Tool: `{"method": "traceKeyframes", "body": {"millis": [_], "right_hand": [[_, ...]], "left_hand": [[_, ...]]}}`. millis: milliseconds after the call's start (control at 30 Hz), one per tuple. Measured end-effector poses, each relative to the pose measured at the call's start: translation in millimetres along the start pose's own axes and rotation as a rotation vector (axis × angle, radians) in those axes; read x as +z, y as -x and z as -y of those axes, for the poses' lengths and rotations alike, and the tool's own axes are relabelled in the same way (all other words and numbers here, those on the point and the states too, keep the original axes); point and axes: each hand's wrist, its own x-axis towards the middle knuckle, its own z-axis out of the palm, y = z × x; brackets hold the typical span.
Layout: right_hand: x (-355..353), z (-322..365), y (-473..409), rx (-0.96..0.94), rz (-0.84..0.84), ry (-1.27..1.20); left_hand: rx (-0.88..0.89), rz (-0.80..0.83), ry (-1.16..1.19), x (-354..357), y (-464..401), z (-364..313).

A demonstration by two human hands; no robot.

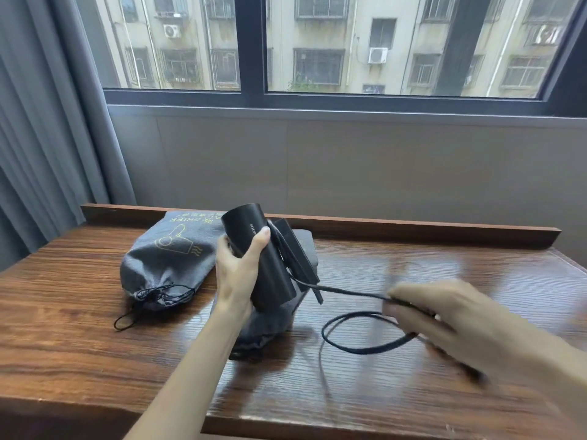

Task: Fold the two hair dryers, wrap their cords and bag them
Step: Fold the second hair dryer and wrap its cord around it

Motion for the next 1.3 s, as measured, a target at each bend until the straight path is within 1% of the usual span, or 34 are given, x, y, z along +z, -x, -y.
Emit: {"method": "traceKeyframes", "body": {"millis": [100, 200, 267, 333, 433, 533, 667, 733, 867, 1033, 1167, 1300], "right_hand": [[-19.7, -2.9, -24.3, -0.081, -0.119, -0.096], [-39.3, -7.3, -55.2, -0.059, -0.224, -0.122], [-47.7, -12.8, -76.0, -0.049, -0.244, -0.128], [-51.3, -22.1, -94.7, -0.03, -0.229, -0.161], [-54.5, -37.1, -115.0, 0.056, -0.133, -0.243], [-54.0, -48.3, -125.1, 0.129, -0.031, -0.315], [-45.4, -55.1, -131.8, 0.22, 0.028, -0.372], [-40.7, -59.1, -132.3, 0.277, 0.058, -0.42], [-27.1, -66.1, -126.2, 0.319, 0.117, -0.537], [3.7, -75.6, -116.6, 0.387, 0.17, -0.739], [31.0, -82.9, -107.1, 0.43, 0.217, -0.984], [51.7, -77.2, -98.9, 0.469, 0.284, -1.011]], "left_hand": [[0.04, 0.094, -0.081, 5.6, 9.0, -1.8], [0.052, 0.256, -0.104, 11.8, 18.9, -4.8], [0.055, 0.361, -0.119, 14.9, 24.3, -7.3], [0.048, 0.458, -0.144, 17.2, 28.3, -9.5], [0.03, 0.577, -0.159, 18.8, 33.0, -12.9], [0.028, 0.664, -0.144, 19.7, 35.0, -16.7], [-0.024, 0.752, -0.064, 20.1, 36.8, -19.6], [-0.073, 0.776, -0.024, 18.2, 37.8, -19.2], [-0.19, 0.787, 0.073, 14.7, 40.6, -14.5], [-0.383, 0.739, 0.153, 13.0, 44.0, -6.6], [-0.447, 0.707, 0.252, 14.9, 46.1, 3.4], [-0.465, 0.669, 0.349, 20.0, 52.0, 7.5]]}}
